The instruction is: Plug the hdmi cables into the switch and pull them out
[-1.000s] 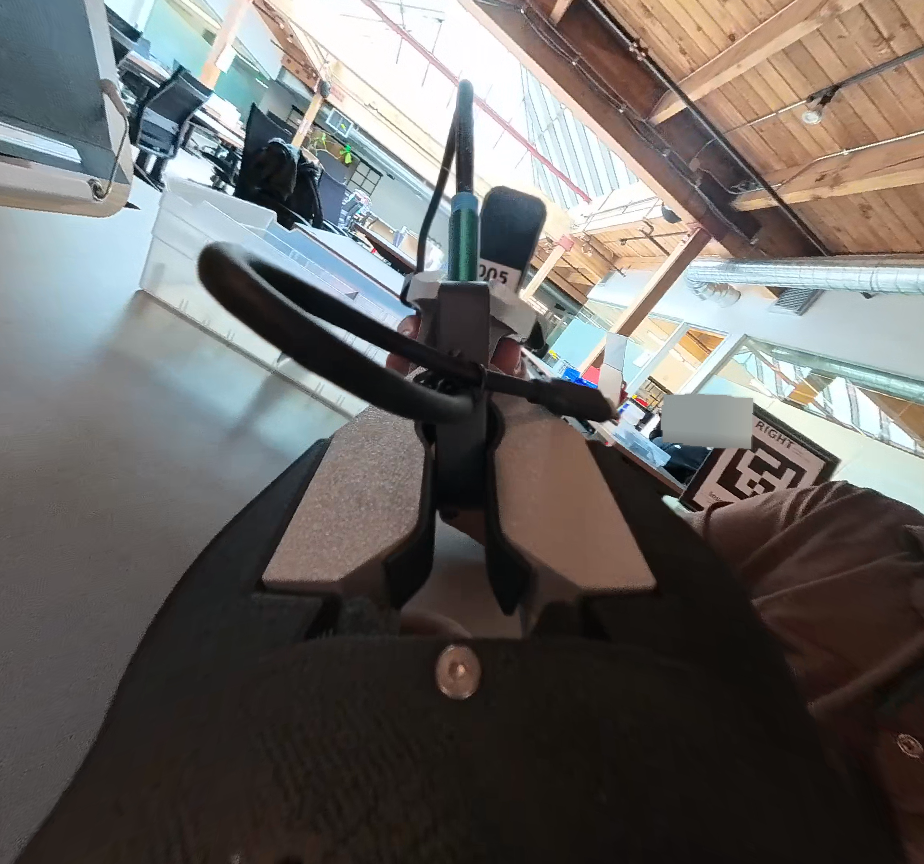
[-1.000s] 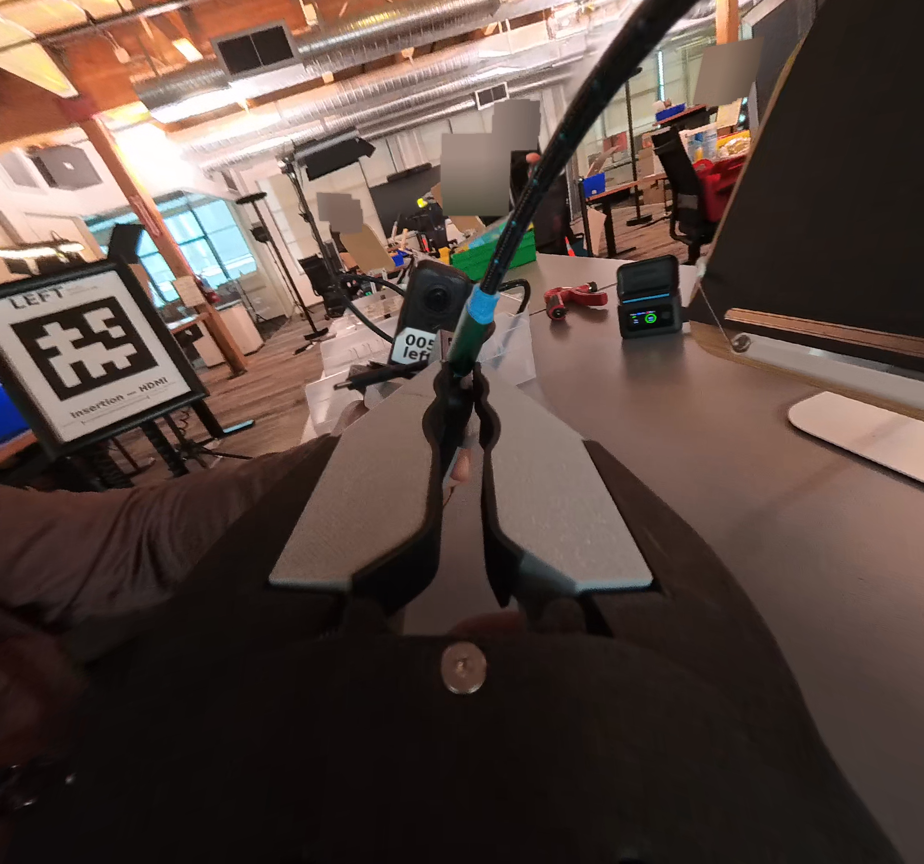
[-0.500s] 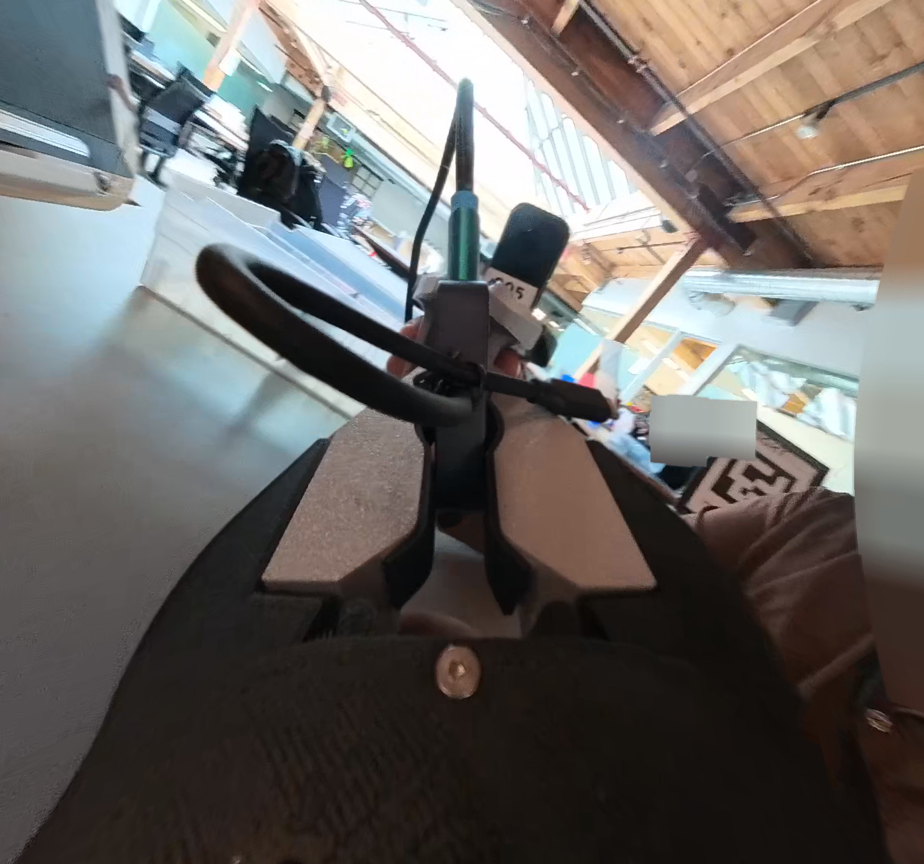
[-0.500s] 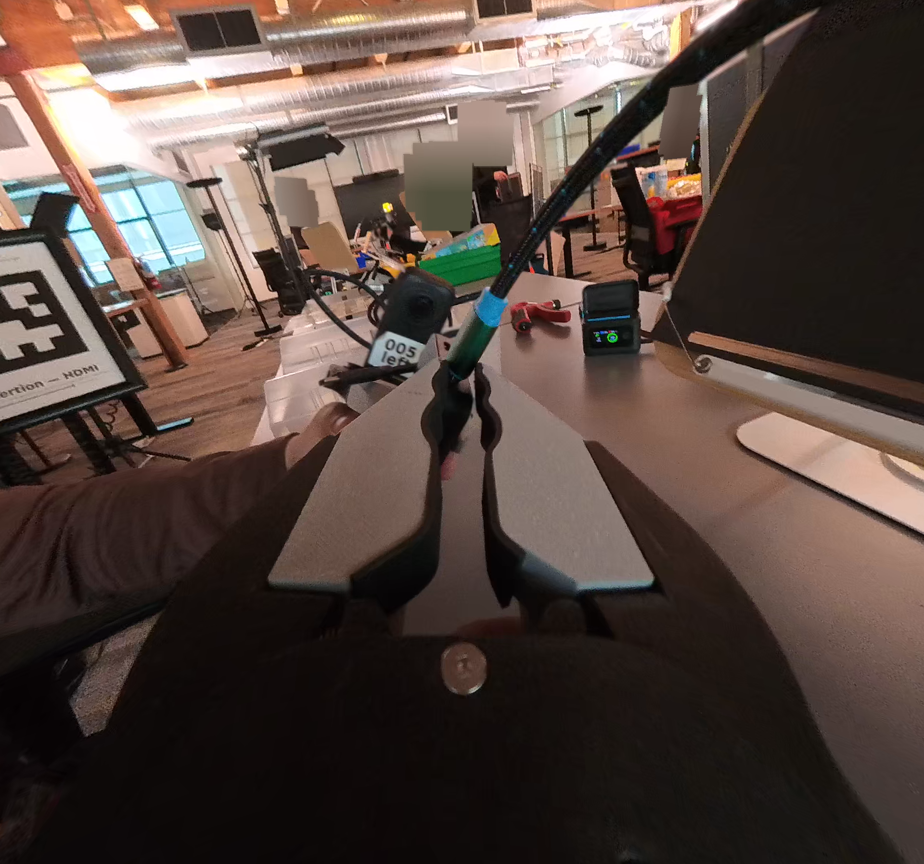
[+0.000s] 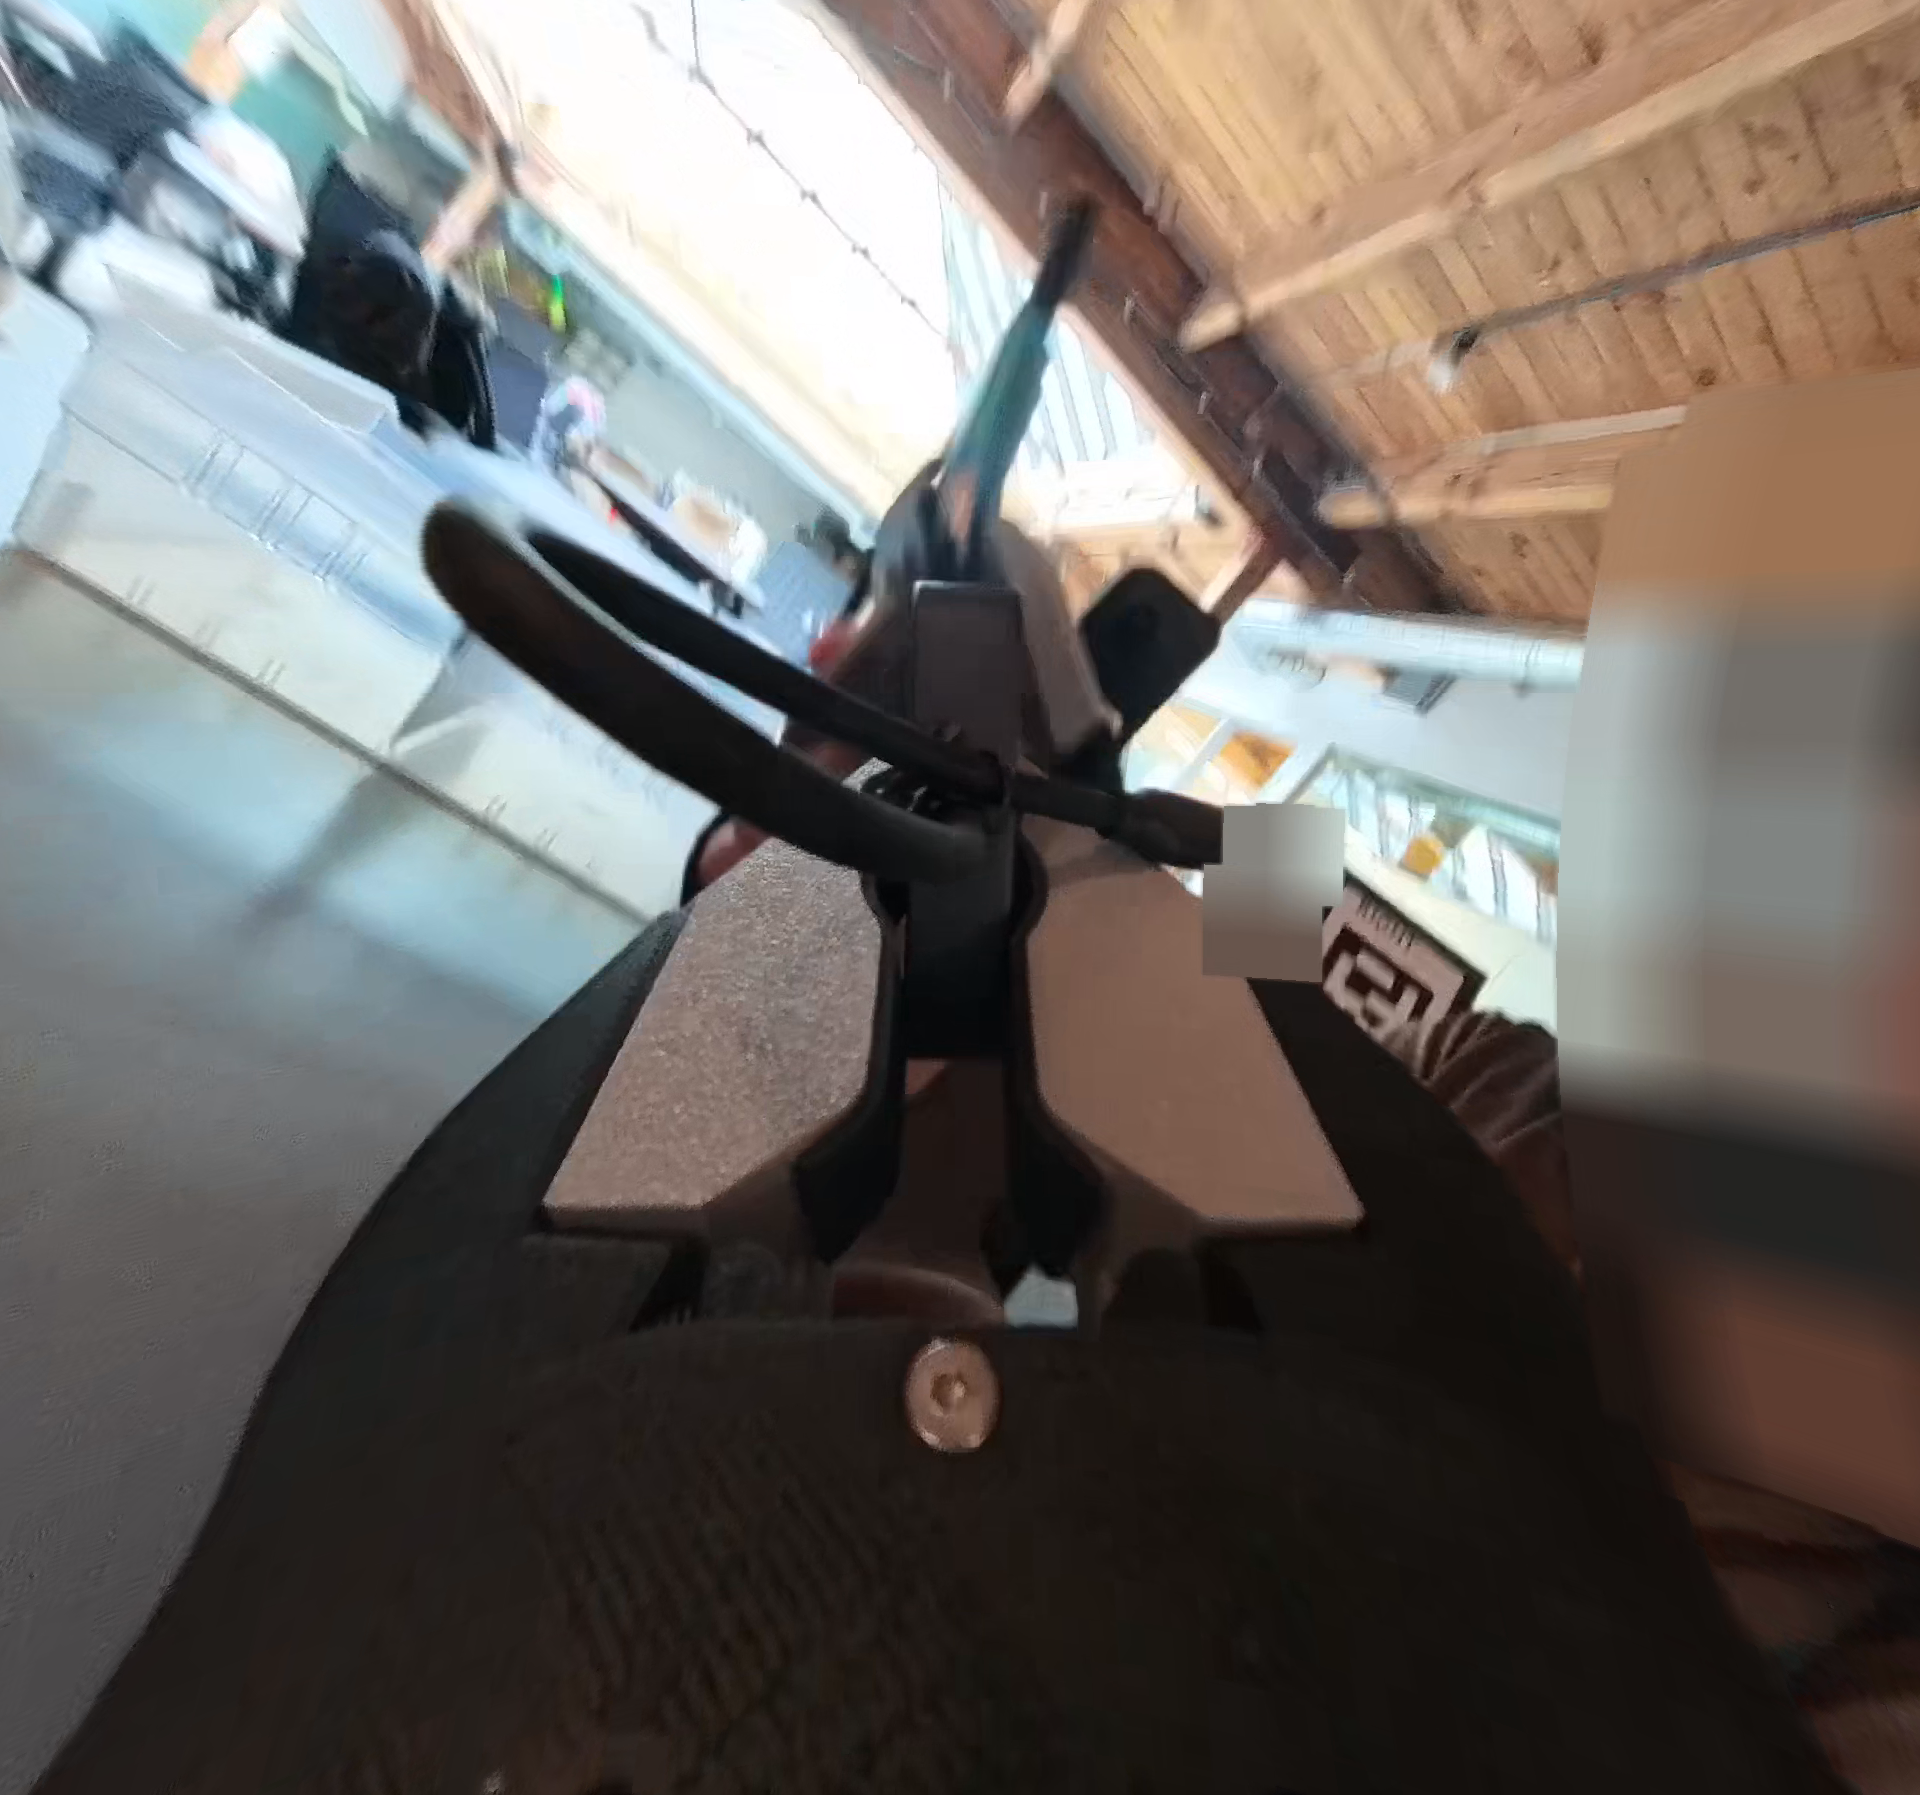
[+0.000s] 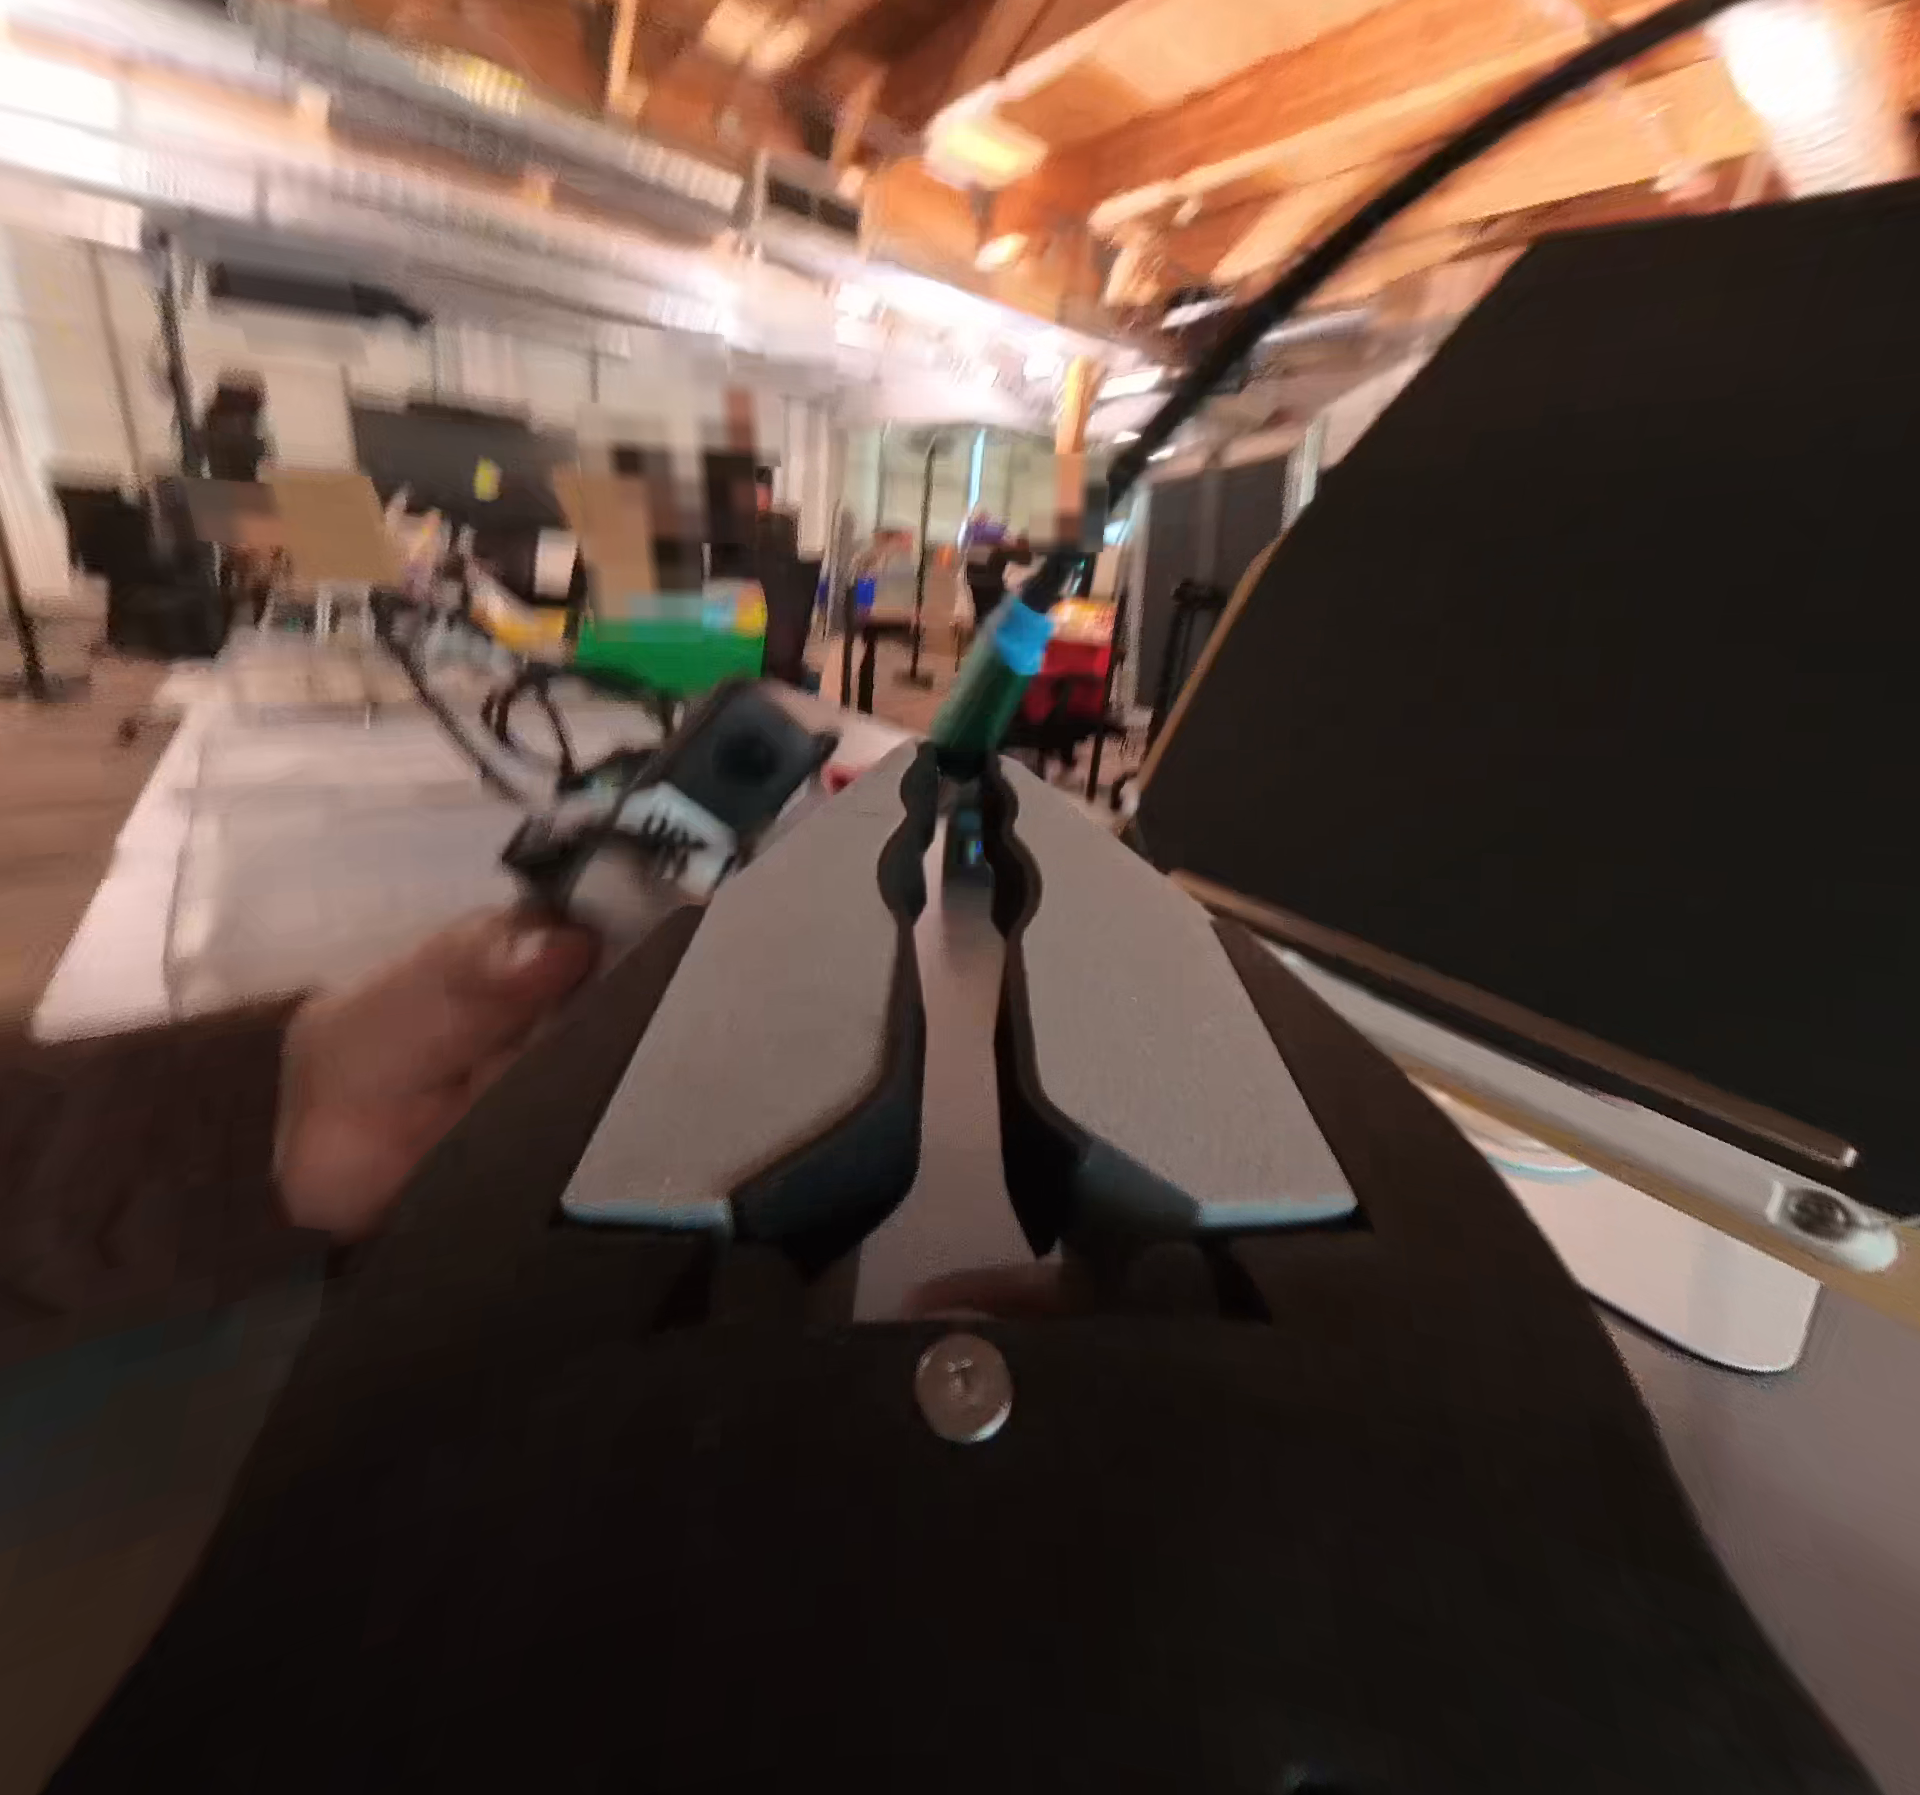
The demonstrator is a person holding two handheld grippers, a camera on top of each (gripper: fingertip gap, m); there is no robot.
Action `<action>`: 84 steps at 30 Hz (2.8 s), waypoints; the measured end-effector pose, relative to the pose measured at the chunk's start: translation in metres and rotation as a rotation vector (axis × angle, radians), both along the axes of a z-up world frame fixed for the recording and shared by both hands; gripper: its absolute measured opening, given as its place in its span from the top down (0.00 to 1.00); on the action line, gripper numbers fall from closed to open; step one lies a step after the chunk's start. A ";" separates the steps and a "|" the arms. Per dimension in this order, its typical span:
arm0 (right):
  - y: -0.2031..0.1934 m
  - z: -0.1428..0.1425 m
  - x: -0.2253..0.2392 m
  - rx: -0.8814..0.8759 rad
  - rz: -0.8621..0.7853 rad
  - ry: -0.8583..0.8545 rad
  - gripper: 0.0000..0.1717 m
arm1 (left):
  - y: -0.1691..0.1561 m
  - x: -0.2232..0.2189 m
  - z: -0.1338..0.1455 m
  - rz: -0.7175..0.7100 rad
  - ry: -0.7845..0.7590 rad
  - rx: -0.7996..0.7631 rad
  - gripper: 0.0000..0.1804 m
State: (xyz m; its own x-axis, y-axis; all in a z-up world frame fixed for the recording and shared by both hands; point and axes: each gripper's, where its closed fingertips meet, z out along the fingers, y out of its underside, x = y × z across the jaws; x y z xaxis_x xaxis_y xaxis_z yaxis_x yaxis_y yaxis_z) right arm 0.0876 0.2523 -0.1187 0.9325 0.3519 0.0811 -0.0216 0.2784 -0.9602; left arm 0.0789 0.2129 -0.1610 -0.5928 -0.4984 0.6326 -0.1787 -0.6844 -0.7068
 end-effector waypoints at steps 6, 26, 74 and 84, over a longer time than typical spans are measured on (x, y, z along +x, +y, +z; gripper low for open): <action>-0.004 0.003 0.021 -0.017 0.061 0.114 0.98 | -0.009 0.010 -0.012 0.034 0.030 0.068 0.94; 0.022 -0.063 0.011 -0.403 0.133 0.096 0.96 | 0.065 0.000 -0.020 0.412 0.098 0.119 0.94; 0.010 -0.159 0.028 -0.849 -0.026 -0.702 0.60 | 0.091 -0.011 -0.033 0.510 0.220 0.236 0.94; 0.005 -0.191 0.057 -1.284 0.029 -1.041 0.53 | 0.091 -0.014 -0.028 0.495 0.198 0.205 0.93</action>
State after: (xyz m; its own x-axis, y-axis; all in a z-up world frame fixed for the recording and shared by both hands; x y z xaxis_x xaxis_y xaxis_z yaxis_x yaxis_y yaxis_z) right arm 0.1448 0.2576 -0.3097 0.6599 0.6938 0.2883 0.7470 -0.6470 -0.1530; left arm 0.0651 0.3041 -0.1886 -0.1370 -0.8110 0.5688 -0.0144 -0.5726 -0.8197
